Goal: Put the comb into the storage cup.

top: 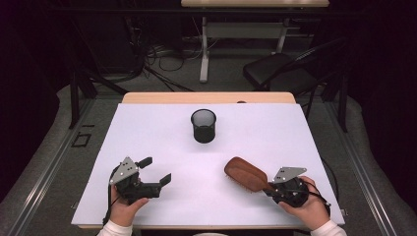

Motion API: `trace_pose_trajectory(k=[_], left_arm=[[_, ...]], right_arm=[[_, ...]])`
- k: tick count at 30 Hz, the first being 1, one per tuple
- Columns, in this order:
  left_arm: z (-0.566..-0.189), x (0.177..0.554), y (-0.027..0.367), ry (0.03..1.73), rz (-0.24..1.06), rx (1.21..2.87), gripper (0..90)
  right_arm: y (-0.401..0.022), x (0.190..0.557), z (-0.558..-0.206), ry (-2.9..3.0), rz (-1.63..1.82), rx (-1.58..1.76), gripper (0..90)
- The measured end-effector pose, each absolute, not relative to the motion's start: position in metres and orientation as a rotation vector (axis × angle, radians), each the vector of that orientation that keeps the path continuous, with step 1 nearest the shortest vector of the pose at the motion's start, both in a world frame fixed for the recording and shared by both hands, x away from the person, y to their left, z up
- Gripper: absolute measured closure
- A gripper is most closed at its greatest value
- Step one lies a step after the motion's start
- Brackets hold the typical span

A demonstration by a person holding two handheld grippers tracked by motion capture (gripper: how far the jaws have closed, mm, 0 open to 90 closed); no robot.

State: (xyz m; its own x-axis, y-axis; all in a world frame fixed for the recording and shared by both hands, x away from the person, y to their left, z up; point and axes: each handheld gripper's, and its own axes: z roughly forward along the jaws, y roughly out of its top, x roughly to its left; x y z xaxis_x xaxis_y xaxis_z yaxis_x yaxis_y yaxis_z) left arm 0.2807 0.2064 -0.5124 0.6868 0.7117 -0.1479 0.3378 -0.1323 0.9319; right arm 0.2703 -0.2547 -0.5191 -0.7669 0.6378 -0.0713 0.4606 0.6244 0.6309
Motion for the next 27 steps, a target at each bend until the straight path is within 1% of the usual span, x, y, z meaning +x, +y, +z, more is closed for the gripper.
trace_pose_trajectory(k=[14,27], left_arm=[[-0.512,0.281,0.206,0.846,0.399,1.734,5.7],[-0.512,0.281,0.206,0.846,0.397,1.734,5.7]], right_arm=[[-0.237,0.274,-0.495,2.544,0.933,0.812,71.7],[-0.217,0.286,-0.474,2.508,1.034,0.769,71.7]])
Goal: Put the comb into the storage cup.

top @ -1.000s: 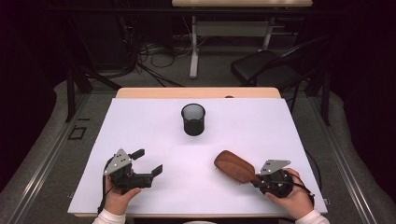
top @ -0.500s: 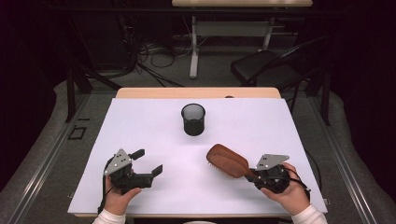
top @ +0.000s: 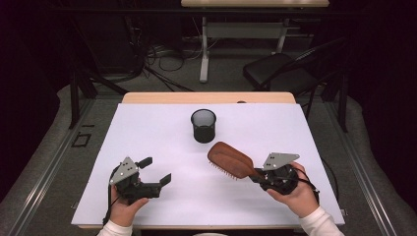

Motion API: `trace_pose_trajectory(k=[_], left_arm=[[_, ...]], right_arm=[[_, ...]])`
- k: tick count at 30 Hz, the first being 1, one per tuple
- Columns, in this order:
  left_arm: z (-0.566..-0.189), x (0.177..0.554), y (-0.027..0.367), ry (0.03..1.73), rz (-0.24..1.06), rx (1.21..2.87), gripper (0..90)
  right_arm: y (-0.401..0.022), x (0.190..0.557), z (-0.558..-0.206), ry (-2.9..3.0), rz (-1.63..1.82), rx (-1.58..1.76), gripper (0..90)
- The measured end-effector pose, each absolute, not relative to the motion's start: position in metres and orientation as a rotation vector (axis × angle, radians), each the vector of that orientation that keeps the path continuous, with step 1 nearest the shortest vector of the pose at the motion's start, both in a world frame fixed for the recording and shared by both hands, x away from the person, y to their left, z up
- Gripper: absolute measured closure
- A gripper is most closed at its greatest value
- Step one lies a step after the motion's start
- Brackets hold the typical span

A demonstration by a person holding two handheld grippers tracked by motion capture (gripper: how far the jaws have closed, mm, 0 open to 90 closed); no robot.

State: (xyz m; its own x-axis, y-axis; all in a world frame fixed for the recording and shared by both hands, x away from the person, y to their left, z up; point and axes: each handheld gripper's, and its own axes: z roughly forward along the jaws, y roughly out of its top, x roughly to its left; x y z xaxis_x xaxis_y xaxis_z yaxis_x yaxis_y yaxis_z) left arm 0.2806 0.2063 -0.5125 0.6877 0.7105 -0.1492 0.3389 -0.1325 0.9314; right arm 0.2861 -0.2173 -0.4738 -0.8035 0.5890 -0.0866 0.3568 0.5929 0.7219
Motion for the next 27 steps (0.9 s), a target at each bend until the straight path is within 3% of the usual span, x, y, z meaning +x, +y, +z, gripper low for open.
trace_pose_trajectory(k=[27], left_arm=[[-0.513,0.281,0.207,0.846,0.397,1.736,5.8]], right_arm=[[-0.19,0.302,-0.467,2.469,1.139,0.745,71.7]])
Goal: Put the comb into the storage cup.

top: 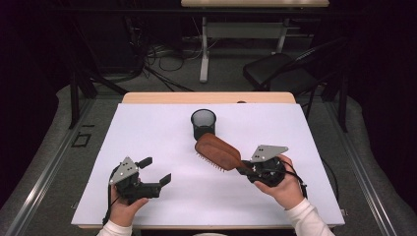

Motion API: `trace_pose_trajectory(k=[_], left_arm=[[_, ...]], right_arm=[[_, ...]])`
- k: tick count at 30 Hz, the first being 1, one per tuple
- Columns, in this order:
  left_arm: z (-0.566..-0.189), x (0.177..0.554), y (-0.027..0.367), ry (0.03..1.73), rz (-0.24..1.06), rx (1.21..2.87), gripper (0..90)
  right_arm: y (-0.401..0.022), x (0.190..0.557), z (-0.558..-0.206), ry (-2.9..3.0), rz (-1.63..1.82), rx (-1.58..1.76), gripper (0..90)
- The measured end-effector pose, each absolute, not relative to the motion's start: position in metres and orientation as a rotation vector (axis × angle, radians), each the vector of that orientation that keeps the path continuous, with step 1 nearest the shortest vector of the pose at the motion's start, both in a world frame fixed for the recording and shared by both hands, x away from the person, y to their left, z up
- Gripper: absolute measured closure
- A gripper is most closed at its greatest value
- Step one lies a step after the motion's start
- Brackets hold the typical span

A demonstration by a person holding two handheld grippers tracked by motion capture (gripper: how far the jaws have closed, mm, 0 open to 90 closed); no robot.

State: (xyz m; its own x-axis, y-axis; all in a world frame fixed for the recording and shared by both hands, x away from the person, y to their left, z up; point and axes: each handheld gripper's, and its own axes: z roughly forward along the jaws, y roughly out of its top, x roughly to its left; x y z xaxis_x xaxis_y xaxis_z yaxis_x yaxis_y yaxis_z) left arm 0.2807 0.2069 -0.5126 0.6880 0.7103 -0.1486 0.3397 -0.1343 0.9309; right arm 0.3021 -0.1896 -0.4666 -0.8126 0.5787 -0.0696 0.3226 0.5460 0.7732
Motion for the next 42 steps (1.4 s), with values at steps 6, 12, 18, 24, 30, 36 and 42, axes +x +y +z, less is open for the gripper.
trace_pose_trajectory(k=[6,12,18,24,30,36,42], left_arm=[[-0.512,0.281,0.207,0.847,0.398,1.738,6.0],[-0.512,0.281,0.207,0.851,0.396,1.735,6.1],[-0.512,0.281,0.207,0.851,0.396,1.737,6.2],[-0.512,0.28,0.207,0.854,0.397,1.735,6.4],[-0.511,0.28,0.207,0.851,0.39,1.725,6.6],[-0.509,0.28,0.206,0.843,0.392,1.727,6.6],[-0.498,0.279,0.201,0.836,0.357,1.687,7.2]], right_arm=[[-0.189,0.301,-0.47,2.463,1.156,0.734,71.7],[-0.19,0.3,-0.471,2.462,1.155,0.732,71.7],[-0.192,0.299,-0.475,2.459,1.162,0.744,71.7],[-0.193,0.298,-0.479,2.453,1.166,0.748,71.7],[-0.195,0.297,-0.481,2.445,1.179,0.749,71.7],[-0.196,0.295,-0.479,2.443,1.178,0.739,71.7],[-0.196,0.293,-0.478,2.438,1.194,0.733,71.6]])
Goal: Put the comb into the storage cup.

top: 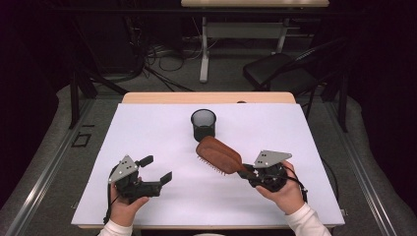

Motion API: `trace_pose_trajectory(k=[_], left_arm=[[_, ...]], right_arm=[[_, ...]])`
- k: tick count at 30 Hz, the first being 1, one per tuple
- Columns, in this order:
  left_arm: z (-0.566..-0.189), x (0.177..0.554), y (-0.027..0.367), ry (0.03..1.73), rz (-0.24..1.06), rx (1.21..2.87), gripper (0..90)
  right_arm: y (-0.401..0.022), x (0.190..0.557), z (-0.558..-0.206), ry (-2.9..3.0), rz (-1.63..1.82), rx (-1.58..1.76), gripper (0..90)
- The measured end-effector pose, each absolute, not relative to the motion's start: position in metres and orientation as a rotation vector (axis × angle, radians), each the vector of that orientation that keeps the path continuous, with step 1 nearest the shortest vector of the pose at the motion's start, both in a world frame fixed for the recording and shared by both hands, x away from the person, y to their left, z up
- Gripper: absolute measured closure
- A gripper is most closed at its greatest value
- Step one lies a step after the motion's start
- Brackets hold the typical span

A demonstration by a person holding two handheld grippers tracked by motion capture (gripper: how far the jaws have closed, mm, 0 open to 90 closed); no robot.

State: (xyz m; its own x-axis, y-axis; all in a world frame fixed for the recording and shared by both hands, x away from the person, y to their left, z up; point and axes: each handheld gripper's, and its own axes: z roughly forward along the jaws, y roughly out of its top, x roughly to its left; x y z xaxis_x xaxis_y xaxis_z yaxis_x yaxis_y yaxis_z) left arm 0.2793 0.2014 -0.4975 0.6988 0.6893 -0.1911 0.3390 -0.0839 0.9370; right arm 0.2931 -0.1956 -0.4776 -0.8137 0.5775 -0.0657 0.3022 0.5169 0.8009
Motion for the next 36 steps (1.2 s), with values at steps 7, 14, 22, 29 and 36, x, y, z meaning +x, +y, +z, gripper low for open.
trace_pose_trajectory(k=[7,14,22,29,36], left_arm=[[-0.481,0.283,0.184,0.786,0.344,1.7,8.6],[-0.471,0.294,0.175,0.794,0.3,1.707,8.6],[-0.464,0.304,0.17,0.822,0.265,1.757,8.5],[-0.457,0.307,0.169,0.832,0.253,1.772,8.5],[-0.45,0.309,0.165,0.823,0.254,1.79,8.5]], right_arm=[[-0.195,0.291,-0.474,2.423,1.216,0.733,71.6],[-0.196,0.29,-0.474,2.424,1.218,0.732,71.6],[-0.197,0.289,-0.473,2.418,1.222,0.733,71.6],[-0.197,0.289,-0.473,2.408,1.23,0.739,71.6],[-0.197,0.289,-0.473,2.406,1.229,0.745,71.5]])
